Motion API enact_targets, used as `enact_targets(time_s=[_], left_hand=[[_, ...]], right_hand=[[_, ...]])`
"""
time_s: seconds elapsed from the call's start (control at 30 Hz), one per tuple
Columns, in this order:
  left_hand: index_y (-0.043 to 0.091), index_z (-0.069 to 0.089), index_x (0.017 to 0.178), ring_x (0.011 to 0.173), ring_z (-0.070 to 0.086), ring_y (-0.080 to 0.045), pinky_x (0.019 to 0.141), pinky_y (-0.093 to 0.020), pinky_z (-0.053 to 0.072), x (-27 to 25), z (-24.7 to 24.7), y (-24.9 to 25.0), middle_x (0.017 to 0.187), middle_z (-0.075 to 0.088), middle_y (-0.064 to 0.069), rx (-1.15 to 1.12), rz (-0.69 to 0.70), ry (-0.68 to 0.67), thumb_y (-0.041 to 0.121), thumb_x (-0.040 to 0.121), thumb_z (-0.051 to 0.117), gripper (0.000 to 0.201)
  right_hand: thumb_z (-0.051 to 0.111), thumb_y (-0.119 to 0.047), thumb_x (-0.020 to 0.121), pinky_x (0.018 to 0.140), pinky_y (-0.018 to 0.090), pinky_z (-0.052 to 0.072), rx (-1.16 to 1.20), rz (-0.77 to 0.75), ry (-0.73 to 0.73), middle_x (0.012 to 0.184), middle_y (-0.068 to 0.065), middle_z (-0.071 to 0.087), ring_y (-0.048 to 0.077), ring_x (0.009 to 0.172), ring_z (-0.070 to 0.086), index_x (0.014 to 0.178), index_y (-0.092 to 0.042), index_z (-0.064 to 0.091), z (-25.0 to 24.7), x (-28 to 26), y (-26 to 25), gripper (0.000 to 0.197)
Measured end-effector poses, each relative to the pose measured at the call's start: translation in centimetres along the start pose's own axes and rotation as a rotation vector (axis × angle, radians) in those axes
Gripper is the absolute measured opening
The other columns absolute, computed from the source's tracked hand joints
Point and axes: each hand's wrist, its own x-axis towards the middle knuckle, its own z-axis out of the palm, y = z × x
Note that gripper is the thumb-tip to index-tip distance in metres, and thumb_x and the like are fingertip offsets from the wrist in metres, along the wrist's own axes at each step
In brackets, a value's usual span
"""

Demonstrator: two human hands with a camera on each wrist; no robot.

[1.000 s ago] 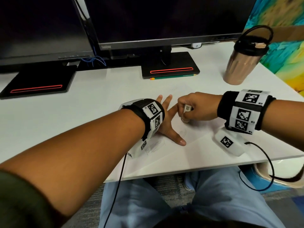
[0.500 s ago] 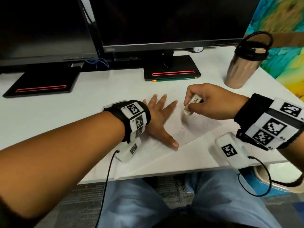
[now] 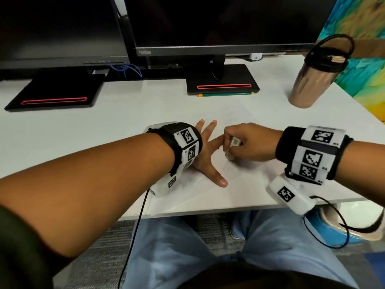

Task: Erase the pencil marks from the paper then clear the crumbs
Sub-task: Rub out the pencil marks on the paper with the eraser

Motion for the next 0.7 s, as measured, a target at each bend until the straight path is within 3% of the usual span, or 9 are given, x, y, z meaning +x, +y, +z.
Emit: enact_targets(time_s=[0.07,0.2,0.33,0.47,0.6,0.7], left_hand=[[0.044,-0.029,0.147,0.144,-0.032,-0.037,0.116,-0.067,-0.003,0.0,0.0,0.0,0.156,-0.041,-0.005,-0.011,0.0,0.008,0.096,0.049,0.057,0.141],[0.04,-0.016,0.153,0.142,-0.037,-0.036,0.118,-0.065,-0.005,-0.2,-0.3,0.2,0.153,-0.045,-0.007,0.023,-0.028,-0.036,0.096,0.052,0.055,0.135],[0.041,-0.023,0.151,0.144,-0.033,-0.038,0.117,-0.065,-0.006,-0.3,-0.3,0.3,0.154,-0.043,-0.007,0.028,-0.028,-0.024,0.097,0.05,0.054,0.139],[0.04,-0.013,0.154,0.143,-0.035,-0.036,0.119,-0.063,-0.005,-0.7,-0.6,0.5,0.153,-0.043,-0.008,0.042,-0.027,-0.036,0.093,0.057,0.056,0.13],[0.039,-0.013,0.155,0.144,-0.033,-0.038,0.118,-0.063,-0.007,-0.7,-0.6,0.5,0.154,-0.042,-0.008,0.039,-0.031,-0.033,0.094,0.057,0.056,0.132],[0.04,-0.01,0.155,0.143,-0.035,-0.036,0.118,-0.061,-0.008,-1.2,-0.8,0.7,0.153,-0.044,-0.007,0.038,-0.033,-0.047,0.09,0.062,0.057,0.125]], right_hand=[[0.064,-0.019,0.082,0.085,0.041,0.053,-0.03,-0.004,0.024,0.095,-0.002,0.069,0.018,0.091,0.063,0.086,-0.018,0.06,0.0,0.2,-0.1,0.006],[0.066,-0.018,0.081,0.081,0.039,0.054,-0.029,-0.106,-0.112,0.09,-0.005,0.07,0.013,0.086,0.064,0.087,-0.018,0.061,1.1,-0.1,-1.4,0.008],[0.066,-0.019,0.082,0.085,0.04,0.053,-0.055,-0.036,-0.01,0.093,-0.003,0.07,0.017,0.089,0.064,0.087,-0.019,0.061,0.1,0.5,-0.9,0.008],[0.066,-0.016,0.081,0.078,0.033,0.054,-0.025,-0.103,-0.145,0.083,-0.007,0.07,0.011,0.081,0.065,0.086,-0.017,0.062,0.9,0.1,-1.8,0.006],[0.064,-0.018,0.083,0.083,0.038,0.053,-0.084,-0.091,-0.024,0.091,-0.003,0.07,0.016,0.087,0.064,0.088,-0.017,0.061,0.3,0.8,-1.4,0.006],[0.063,-0.014,0.083,0.076,0.032,0.053,-0.052,-0.145,-0.143,0.085,-0.005,0.069,0.013,0.08,0.064,0.087,-0.017,0.06,1.0,0.5,-2.0,0.006]])
